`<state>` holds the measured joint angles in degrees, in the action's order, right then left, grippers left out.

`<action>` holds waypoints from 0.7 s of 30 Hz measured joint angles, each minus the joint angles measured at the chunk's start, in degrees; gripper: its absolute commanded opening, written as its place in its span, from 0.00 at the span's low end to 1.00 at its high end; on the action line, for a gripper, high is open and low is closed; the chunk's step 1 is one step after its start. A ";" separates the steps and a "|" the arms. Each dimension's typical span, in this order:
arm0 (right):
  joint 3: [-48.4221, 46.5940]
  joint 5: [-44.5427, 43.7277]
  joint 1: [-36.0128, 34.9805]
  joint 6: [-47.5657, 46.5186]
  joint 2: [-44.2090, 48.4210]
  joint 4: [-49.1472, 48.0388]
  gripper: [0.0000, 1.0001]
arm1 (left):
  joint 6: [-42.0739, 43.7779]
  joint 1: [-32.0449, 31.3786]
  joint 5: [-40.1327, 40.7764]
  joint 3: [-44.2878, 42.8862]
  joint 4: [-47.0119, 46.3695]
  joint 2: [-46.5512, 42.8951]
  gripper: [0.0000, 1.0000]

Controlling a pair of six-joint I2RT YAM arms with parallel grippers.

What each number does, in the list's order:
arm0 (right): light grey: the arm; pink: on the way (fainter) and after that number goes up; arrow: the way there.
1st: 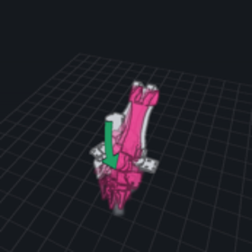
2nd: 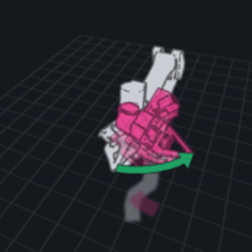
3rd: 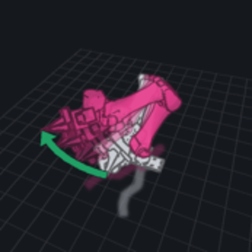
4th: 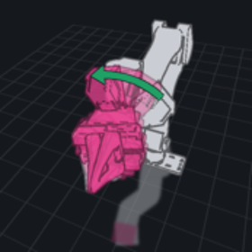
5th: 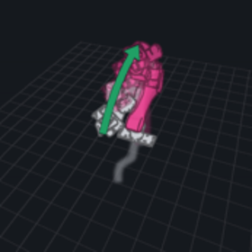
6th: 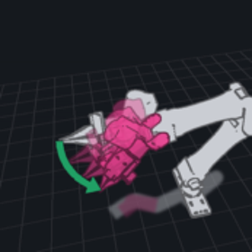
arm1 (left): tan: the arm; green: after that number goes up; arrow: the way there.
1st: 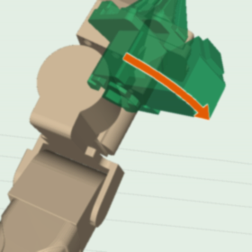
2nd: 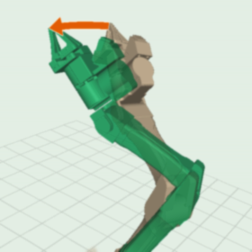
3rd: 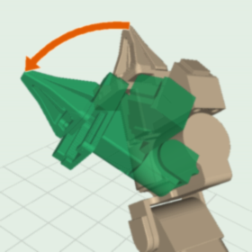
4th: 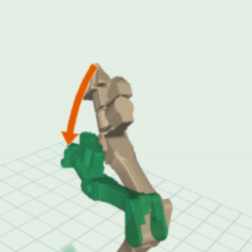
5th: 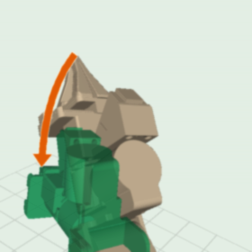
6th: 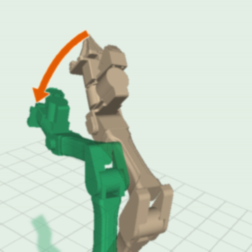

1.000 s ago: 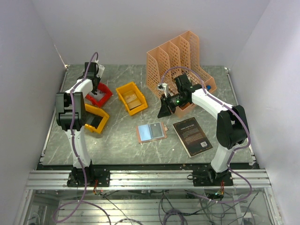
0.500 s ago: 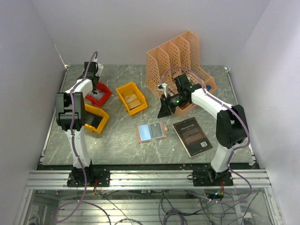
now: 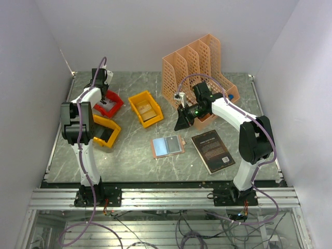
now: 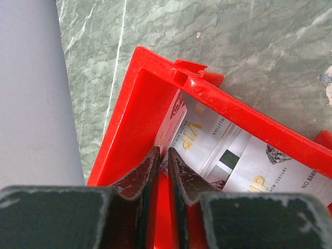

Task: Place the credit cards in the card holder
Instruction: Pick up the credit card from the storage box.

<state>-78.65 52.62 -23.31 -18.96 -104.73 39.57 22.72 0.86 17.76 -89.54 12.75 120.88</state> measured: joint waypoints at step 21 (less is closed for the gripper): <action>-0.09 0.11 -0.02 -0.22 -0.02 0.68 0.18 | 0.46 0.13 -0.59 -3.06 1.05 2.58 0.07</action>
<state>-78.74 52.73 -23.33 -19.18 -104.75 40.25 23.18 0.99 17.17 -92.60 13.80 123.46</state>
